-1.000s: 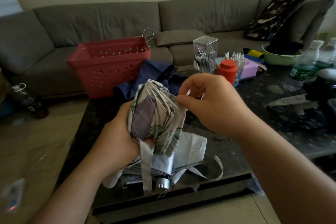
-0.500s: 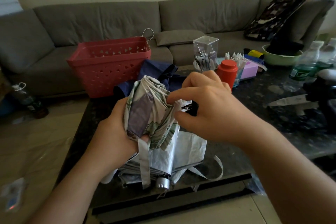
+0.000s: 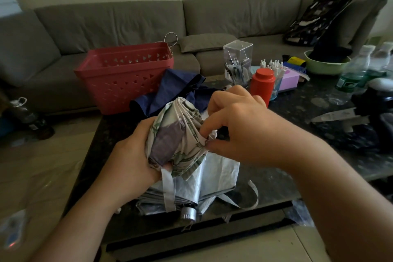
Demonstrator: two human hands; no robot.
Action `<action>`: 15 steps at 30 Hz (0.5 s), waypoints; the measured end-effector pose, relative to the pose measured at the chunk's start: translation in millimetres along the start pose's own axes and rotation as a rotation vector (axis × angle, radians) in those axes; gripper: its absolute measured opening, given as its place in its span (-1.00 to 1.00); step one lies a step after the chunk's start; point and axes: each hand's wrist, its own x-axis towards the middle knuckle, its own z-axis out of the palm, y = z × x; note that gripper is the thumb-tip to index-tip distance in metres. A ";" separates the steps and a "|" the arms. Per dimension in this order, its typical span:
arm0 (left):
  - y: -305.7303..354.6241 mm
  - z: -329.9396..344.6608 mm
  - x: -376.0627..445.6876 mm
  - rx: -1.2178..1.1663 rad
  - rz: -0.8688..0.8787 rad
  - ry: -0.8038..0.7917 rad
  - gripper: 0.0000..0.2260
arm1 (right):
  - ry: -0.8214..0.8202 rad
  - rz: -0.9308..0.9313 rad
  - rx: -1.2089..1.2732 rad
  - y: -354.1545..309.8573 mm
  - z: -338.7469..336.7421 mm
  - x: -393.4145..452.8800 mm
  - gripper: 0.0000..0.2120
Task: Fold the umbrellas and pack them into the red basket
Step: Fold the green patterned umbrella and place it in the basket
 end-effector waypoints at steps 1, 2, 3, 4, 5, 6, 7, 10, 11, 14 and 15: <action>0.5 0.8 0.0 -0.003 -0.009 -0.003 -0.13 | 0.031 -0.016 0.026 2.4 0.7 0.2 -0.90; 0.8 1.4 0.5 -0.009 -0.011 -0.007 -0.13 | 0.062 -0.029 0.044 4.2 1.7 0.4 -0.90; 0.7 2.2 0.7 -0.017 -0.007 -0.007 -0.13 | 0.084 -0.037 0.056 4.8 2.8 0.7 -0.89; 0.1 2.6 1.3 -0.024 0.001 -0.003 -0.13 | 0.102 -0.044 0.065 5.3 4.1 1.2 -0.88; 0.2 2.4 1.6 -0.027 0.006 -0.002 -0.12 | 0.121 -0.052 0.072 5.5 5.2 1.7 -0.88; 0.4 2.1 1.9 -0.028 0.009 -0.001 -0.12 | 0.140 -0.061 0.076 6.1 6.6 2.5 -0.87; 0.4 1.5 2.3 -0.027 0.010 0.000 -0.11 | 0.154 -0.069 0.079 6.9 8.1 3.3 -0.87; -2.9 1.5 3.6 -0.021 0.013 -0.007 -0.09 | 0.184 -0.096 0.107 11.5 12.2 6.3 -0.88; -2.9 1.7 3.7 -0.015 0.017 -0.015 -0.08 | 0.194 -0.102 0.127 14.1 13.5 7.3 -0.89; -2.2 2.1 4.4 -0.013 0.029 -0.038 -0.07 | 0.181 -0.088 0.172 21.7 14.2 9.0 -0.90; -2.2 2.2 4.3 -0.017 0.031 -0.046 -0.06 | 0.154 -0.080 0.180 23.8 13.8 8.8 -0.90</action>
